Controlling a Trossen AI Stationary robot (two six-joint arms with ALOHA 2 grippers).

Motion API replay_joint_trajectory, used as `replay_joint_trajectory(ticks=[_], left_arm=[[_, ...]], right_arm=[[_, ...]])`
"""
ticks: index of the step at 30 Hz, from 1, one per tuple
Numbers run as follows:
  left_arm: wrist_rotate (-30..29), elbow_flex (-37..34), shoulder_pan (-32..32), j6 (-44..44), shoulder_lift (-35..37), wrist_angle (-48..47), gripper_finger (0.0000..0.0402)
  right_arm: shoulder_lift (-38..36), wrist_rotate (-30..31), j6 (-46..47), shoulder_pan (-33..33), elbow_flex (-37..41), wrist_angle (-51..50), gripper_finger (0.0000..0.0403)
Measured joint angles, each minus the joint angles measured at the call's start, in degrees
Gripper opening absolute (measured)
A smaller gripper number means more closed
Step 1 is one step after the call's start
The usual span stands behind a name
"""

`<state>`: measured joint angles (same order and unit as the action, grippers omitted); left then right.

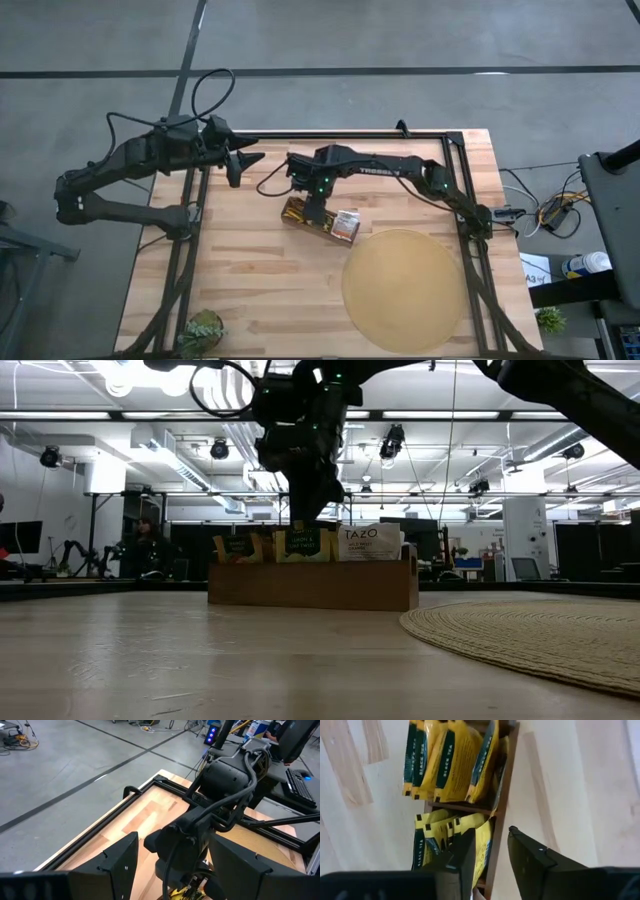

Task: Pick & Place Tea
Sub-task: Adjust the orange tea bags in the wooden organizer

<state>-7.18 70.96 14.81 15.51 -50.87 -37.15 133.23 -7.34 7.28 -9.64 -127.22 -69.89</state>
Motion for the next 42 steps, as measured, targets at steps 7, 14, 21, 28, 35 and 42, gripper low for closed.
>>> replay_joint_trajectory(ticks=[7, 14, 21, 28, 35, 42], left_arm=[[0.00, 0.00, 0.02, 0.65, 0.00, 0.00, 0.0236], [-0.26, 0.00, 0.01, 0.98, -0.01, 0.01, 0.0236], [-0.26, 0.00, 0.02, 1.64, -0.02, 0.00, 0.0236], [-0.24, 0.00, 0.02, 1.66, -0.02, 0.00, 0.0236], [-0.24, 0.00, 0.01, 1.65, -0.02, 0.01, 0.0236], [-0.24, 0.00, 0.02, 2.19, -0.02, 0.00, 0.0236]], right_arm=[[-0.02, 4.34, -1.32, -0.80, -1.33, 0.18, 0.0088], [2.41, 4.09, -0.25, -1.32, -0.61, 4.61, 0.0012], [4.84, 3.78, 0.54, -1.25, -0.40, 5.50, 0.0008], [4.74, -6.65, 0.29, -1.48, -1.00, 6.72, 0.0008], [4.68, -8.79, 1.05, -1.56, -0.98, 7.45, 0.0008], [3.67, -7.82, 0.64, -1.78, -2.91, 7.07, 0.0008]])
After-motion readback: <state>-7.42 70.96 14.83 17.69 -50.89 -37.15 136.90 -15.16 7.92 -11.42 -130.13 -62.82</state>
